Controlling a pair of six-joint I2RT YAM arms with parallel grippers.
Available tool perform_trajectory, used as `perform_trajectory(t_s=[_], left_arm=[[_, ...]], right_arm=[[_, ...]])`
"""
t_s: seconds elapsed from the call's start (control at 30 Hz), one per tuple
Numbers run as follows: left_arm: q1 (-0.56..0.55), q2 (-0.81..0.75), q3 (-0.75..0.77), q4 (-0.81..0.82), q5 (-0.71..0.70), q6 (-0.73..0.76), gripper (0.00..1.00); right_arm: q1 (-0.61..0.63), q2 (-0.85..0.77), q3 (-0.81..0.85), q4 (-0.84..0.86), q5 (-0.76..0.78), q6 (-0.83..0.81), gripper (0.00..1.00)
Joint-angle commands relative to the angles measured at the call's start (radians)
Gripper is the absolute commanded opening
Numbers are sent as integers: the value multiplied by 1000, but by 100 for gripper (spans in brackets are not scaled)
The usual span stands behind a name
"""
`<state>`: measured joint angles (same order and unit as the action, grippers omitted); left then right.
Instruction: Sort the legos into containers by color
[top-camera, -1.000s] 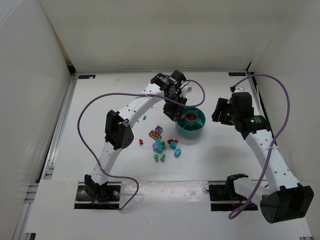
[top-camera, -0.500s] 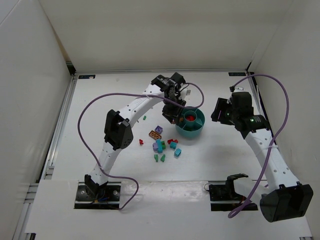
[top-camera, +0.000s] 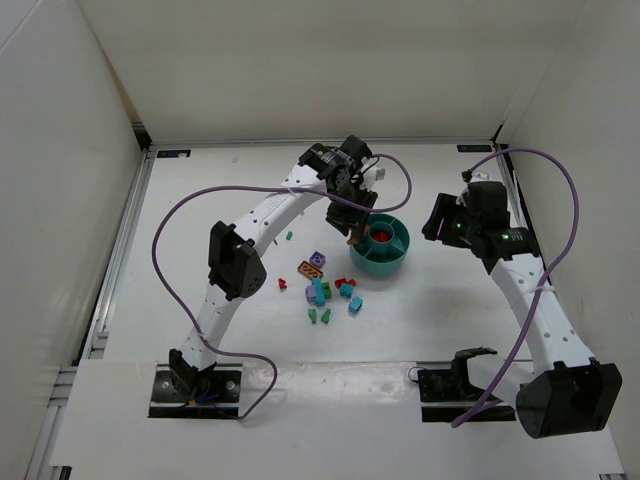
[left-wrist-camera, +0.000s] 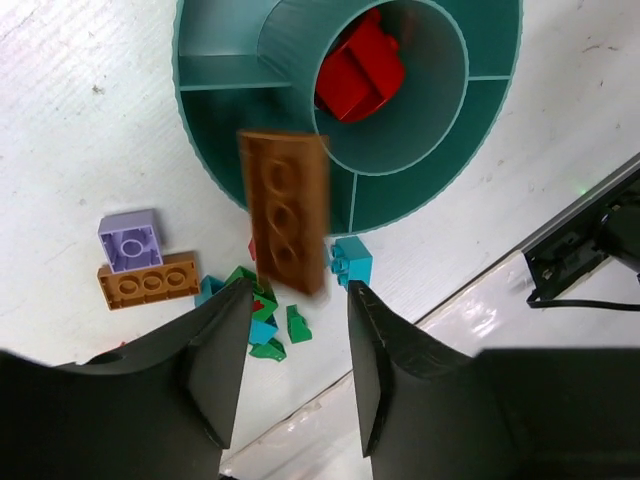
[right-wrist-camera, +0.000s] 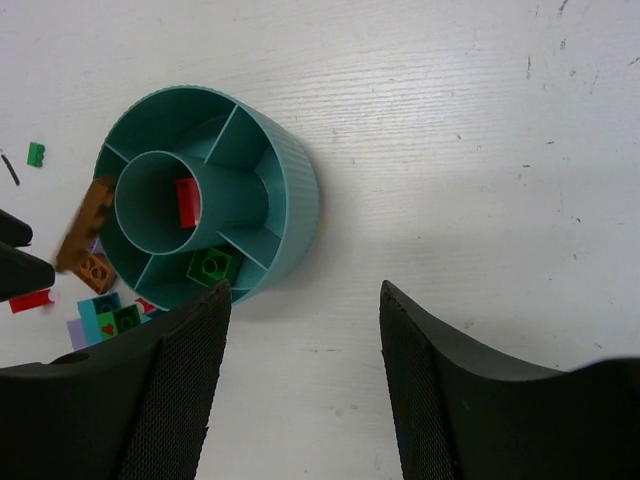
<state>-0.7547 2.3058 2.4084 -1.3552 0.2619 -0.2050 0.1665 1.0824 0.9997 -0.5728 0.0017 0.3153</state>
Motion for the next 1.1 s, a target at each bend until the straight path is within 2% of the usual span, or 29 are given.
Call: perform_trajectory(t_s=[0.0,0.13,0.3,0.47,0.6,0.63,0.67,0.8,0.83,0.87,0.9,0.97,1.0,1.07], left_arm=[[0,-36,35,-209,-3,12,54],[-1,-31,31,-222,-1,18,41],[3,-81,-51,-191,-18,9,41],[6,-120,-45,-168,-35,10,40],[17,-227,-130,-82,-108,12,42],[15,-317,-161,1,-166,10,45],[15,-348,-264,31,-185,1,48],[20,-590,-486,183,-309,-39,68],[26,-620,-562,227,-325,-49,79],[32,-710,-596,260,-349,-75,97],[43,-735,-688,281,-375,-109,100],[70,-836,-751,304,-391,-161,100],[78,-856,-849,335,-398,-197,100],[77,-922,-905,349,-389,-189,100]], right_arm=[[-12,4,-4,33,-29,4,64],[-18,10,-6,36,-49,4,64],[-12,11,-6,39,-54,2,64],[11,-21,-16,62,-59,-19,64],[44,-47,-19,65,-32,-35,64],[51,-62,-22,70,-37,-39,64],[57,-67,-26,70,-37,-48,64],[151,-91,-38,85,-6,-84,64],[204,-88,-41,86,64,-88,67],[223,-85,-35,85,81,-90,67],[240,-76,-36,82,92,-87,68],[292,-62,-26,67,122,-87,68],[301,-41,-23,64,133,-81,70],[341,-26,-12,50,179,-62,70]])
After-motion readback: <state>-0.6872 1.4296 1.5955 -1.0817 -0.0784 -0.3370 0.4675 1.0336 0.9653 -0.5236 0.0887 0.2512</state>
